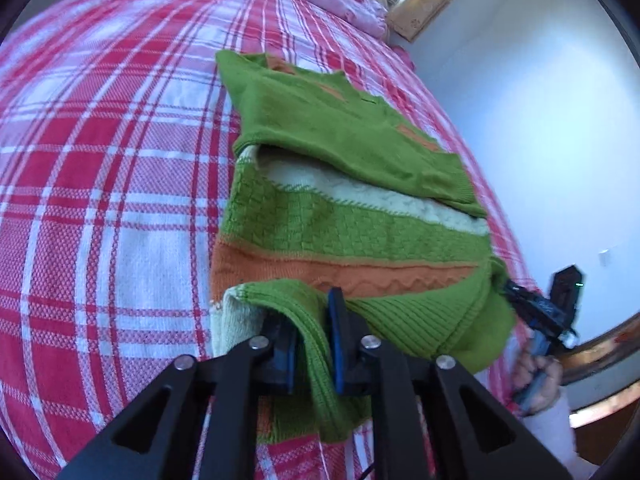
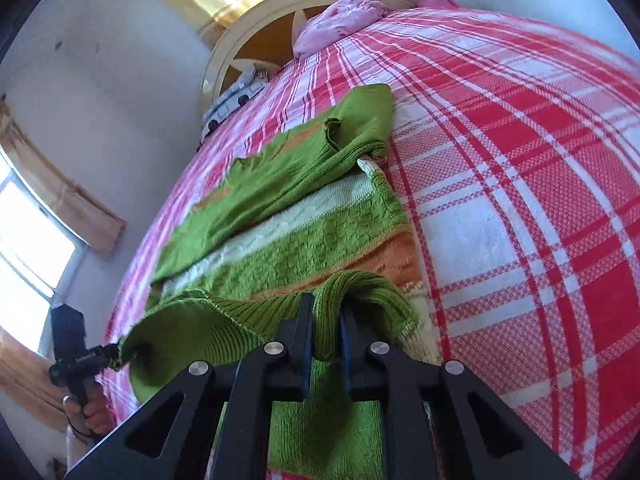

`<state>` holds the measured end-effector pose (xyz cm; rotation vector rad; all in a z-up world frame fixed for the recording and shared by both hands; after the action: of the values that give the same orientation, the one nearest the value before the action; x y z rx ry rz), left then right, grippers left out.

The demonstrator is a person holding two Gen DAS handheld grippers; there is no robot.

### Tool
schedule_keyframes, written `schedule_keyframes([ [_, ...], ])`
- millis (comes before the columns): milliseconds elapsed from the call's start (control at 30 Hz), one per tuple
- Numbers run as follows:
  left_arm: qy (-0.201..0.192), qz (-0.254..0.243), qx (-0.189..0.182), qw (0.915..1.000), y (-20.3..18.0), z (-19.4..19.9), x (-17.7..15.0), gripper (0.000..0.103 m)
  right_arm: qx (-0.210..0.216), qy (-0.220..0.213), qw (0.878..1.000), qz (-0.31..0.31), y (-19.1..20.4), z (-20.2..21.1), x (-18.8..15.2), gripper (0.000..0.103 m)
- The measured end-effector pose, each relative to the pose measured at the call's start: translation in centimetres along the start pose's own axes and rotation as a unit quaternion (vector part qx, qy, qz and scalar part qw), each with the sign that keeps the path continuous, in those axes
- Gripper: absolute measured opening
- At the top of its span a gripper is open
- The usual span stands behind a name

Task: Fold small clothes
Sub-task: 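Lift the hem with both grippers and fold it toward the collar, then open both grippers and release the folded hem onto the sweater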

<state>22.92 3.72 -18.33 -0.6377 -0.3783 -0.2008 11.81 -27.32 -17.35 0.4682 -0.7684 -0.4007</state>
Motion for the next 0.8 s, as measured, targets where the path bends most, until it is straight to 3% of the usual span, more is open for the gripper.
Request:
schedule_keyframes([
  [33,-0.001,-0.002,-0.003,1.0000,0.1,0.4,0.0,0.024,0.004,0.002,1.000,-0.006,-0.1,0.0,0.1,0.013],
  [100,-0.026,-0.019,0.016,0.9994,0.6,1.8,0.7,0.045,0.012,0.007,1.000,-0.024,-0.3,0.0,0.3,0.014],
  [133,-0.041,-0.027,0.026,0.9985,0.9,2.5,1.0,0.065,0.015,0.009,0.999,-0.031,-0.3,-0.1,0.4,0.014],
  [167,-0.055,-0.032,0.032,0.9975,1.1,3.1,1.4,0.075,0.019,0.012,0.999,-0.038,-0.3,-0.3,0.5,0.015],
  [300,-0.085,-0.039,0.047,0.9945,1.8,5.0,3.0,0.075,0.034,0.011,0.997,-0.062,0.1,-0.3,1.2,0.017],
  [367,-0.091,-0.071,0.069,0.9909,1.9,5.5,3.2,0.075,0.044,-0.002,0.997,-0.061,0.8,0.3,1.7,0.019],
  [433,-0.082,-0.110,0.069,0.9882,1.2,5.4,2.7,0.075,0.052,-0.014,0.997,-0.053,1.7,0.9,1.9,0.032],
  [500,-0.067,-0.145,0.062,0.9852,0.1,4.7,2.2,0.076,0.064,-0.036,0.996,-0.044,2.8,2.1,2.0,0.060],
  [533,-0.065,-0.159,0.059,0.9833,-0.3,4.5,2.1,0.076,0.065,-0.047,0.996,-0.040,3.3,2.6,2.0,0.063],
  [667,-0.087,-0.199,0.063,0.9741,-2.2,3.1,2.7,0.076,0.033,-0.088,0.996,0.014,5.5,4.7,1.8,0.063],
  [800,-0.059,-0.219,0.054,0.9724,-3.2,0.0,2.8,0.076,-0.015,-0.107,0.991,0.081,7.2,6.1,1.2,0.063],
])
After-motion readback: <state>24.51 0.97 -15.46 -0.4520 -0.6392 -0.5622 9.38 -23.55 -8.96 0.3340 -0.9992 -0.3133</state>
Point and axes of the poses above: each gripper's, at about its wrist camera, not at the fingertips, and z roughly against the way its jaws point, y to its left, x to its top, the point moved 10 cm from there along -z, roughly the way its jaws point, and after that the axes turned 2 degrees about z, right-handed, at the moved point
